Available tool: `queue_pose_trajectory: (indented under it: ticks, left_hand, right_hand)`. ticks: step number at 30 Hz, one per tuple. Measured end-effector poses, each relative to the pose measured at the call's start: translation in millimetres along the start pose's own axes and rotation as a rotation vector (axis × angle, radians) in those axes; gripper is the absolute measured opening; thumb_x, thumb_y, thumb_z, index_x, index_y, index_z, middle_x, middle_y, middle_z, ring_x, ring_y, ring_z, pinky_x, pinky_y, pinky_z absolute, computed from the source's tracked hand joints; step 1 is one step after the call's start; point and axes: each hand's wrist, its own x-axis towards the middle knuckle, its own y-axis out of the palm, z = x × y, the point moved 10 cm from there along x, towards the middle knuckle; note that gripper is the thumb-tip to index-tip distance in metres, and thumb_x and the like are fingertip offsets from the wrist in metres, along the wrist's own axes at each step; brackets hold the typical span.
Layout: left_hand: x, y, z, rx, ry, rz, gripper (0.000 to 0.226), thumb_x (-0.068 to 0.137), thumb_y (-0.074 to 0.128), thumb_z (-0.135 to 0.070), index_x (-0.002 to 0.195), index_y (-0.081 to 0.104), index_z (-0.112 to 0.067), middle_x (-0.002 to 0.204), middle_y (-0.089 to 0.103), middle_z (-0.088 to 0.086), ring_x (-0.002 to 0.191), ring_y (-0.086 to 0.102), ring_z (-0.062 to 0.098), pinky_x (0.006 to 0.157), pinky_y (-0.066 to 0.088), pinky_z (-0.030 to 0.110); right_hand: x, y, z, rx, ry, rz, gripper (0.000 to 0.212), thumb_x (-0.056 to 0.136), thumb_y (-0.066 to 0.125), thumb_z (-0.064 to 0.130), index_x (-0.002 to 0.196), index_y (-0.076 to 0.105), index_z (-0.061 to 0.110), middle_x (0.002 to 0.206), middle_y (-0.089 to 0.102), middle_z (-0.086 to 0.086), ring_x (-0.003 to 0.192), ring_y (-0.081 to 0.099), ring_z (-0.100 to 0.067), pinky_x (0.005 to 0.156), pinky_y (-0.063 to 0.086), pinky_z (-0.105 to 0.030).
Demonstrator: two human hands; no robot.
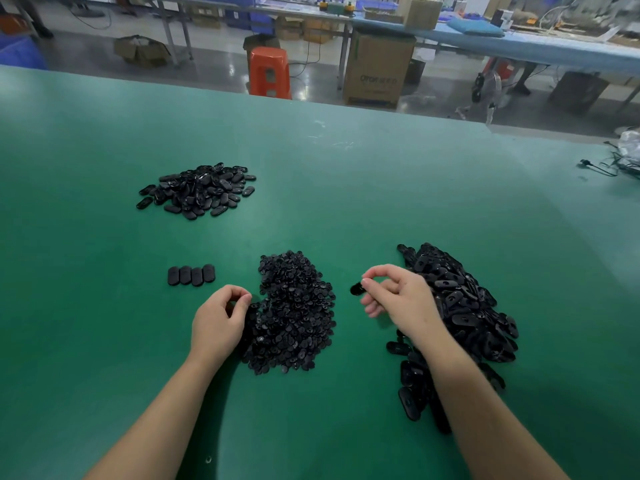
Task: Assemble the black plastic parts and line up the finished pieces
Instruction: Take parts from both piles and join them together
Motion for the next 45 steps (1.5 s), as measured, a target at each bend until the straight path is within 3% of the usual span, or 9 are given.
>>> queue_pose_trajectory:
  ticks: [5, 11, 15, 24, 30, 32, 36, 39, 45]
  left_hand:
    - [0, 0, 0, 0.014, -0.004, 0.002, 0.018, 0.096, 0.065, -0.027, 0.080, 0.062, -0.035, 0.071, 0.063, -0.011, 0.066, 0.057, 0.010, 0.058, 0.042, 0.028]
    - [1, 1, 2, 0.009, -0.019, 0.000, 0.017, 0.096, 0.065, -0.029, 0.081, 0.063, -0.035, 0.067, 0.062, -0.011, 0.059, 0.054, 0.006, 0.055, 0.040, 0.027]
    - [0, -1, 3, -0.006, -0.034, -0.005, 0.017, 0.095, 0.067, -0.030, 0.080, 0.065, -0.036, 0.063, 0.062, -0.012, 0.056, 0.054, 0.005, 0.053, 0.040, 0.026]
    - [1, -3, -1, -0.060, -0.045, -0.023, 0.015, 0.094, 0.070, -0.024, 0.083, 0.070, -0.035, 0.070, 0.069, -0.009, 0.066, 0.062, 0.018, 0.061, 0.050, 0.032]
    - [-2, -5, -17, -0.034, 0.028, -0.032, 0.020, 0.095, 0.067, -0.014, 0.105, 0.075, -0.028, 0.083, 0.069, -0.014, 0.063, 0.054, 0.000, 0.060, 0.040, 0.014]
    - [-3, 1, -26, -0.130, -0.004, -0.004, 0.020, 0.093, 0.068, -0.015, 0.101, 0.075, -0.033, 0.072, 0.069, -0.008, 0.056, 0.051, 0.002, 0.054, 0.040, 0.012]
    - [-7, 20, -44, -0.442, -0.135, 0.075, 0.020, 0.089, 0.073, -0.010, 0.091, 0.078, -0.029, 0.079, 0.074, -0.004, 0.066, 0.060, 0.002, 0.061, 0.048, 0.012]
    - [-14, 36, -56, -0.630, -0.216, 0.151, 0.017, 0.089, 0.073, -0.005, 0.091, 0.079, -0.020, 0.069, 0.061, -0.005, 0.048, 0.044, 0.002, 0.047, 0.036, 0.012]
    - [-22, 56, -63, -0.808, -0.325, 0.228, 0.015, 0.088, 0.071, 0.002, 0.094, 0.077, -0.011, 0.062, 0.051, -0.006, 0.049, 0.031, 0.006, 0.043, 0.026, 0.017]
  right_hand:
    - [-12, 29, -34, 0.305, 0.073, -0.164, 0.002, 0.095, 0.067, 0.002, 0.095, 0.068, 0.002, 0.081, 0.076, -0.010, 0.075, 0.075, -0.022, 0.064, 0.061, -0.026]
    - [-19, 48, -60, 0.238, 0.102, -0.343, 0.025, 0.099, 0.063, 0.009, 0.120, 0.064, 0.022, 0.086, 0.071, -0.005, 0.070, 0.071, -0.011, 0.075, 0.061, -0.027]
    - [-26, 51, -70, 0.167, 0.111, -0.443, 0.020, 0.101, 0.061, 0.012, 0.106, 0.066, 0.030, 0.083, 0.070, -0.001, 0.064, 0.071, -0.010, 0.069, 0.057, -0.023]
    - [-25, 58, -81, 0.139, 0.077, -0.450, 0.024, 0.101, 0.058, 0.012, 0.106, 0.064, 0.035, 0.084, 0.071, 0.003, 0.063, 0.069, -0.010, 0.066, 0.058, -0.024]
    - [-23, 61, -85, 0.160, 0.074, -0.441, 0.028, 0.101, 0.058, 0.011, 0.111, 0.065, 0.037, 0.088, 0.073, 0.010, 0.063, 0.068, -0.008, 0.065, 0.059, -0.024]
    - [-24, 60, -82, 0.161, 0.064, -0.442, 0.034, 0.101, 0.059, 0.012, 0.104, 0.062, 0.046, 0.087, 0.072, 0.009, 0.063, 0.068, -0.009, 0.065, 0.059, -0.024]
    - [-25, 59, -80, 0.164, 0.049, -0.449, 0.034, 0.100, 0.059, 0.012, 0.100, 0.062, 0.046, 0.088, 0.071, 0.003, 0.067, 0.065, -0.012, 0.062, 0.057, -0.023]
    - [-25, 58, -79, 0.167, 0.045, -0.447, 0.030, 0.100, 0.060, 0.014, 0.101, 0.063, 0.044, 0.086, 0.071, 0.000, 0.068, 0.066, -0.016, 0.061, 0.056, -0.023]
    - [-24, 60, -82, 0.194, 0.059, -0.445, 0.029, 0.100, 0.061, 0.012, 0.123, 0.067, 0.030, 0.098, 0.075, 0.009, 0.071, 0.069, -0.011, 0.065, 0.056, -0.020]
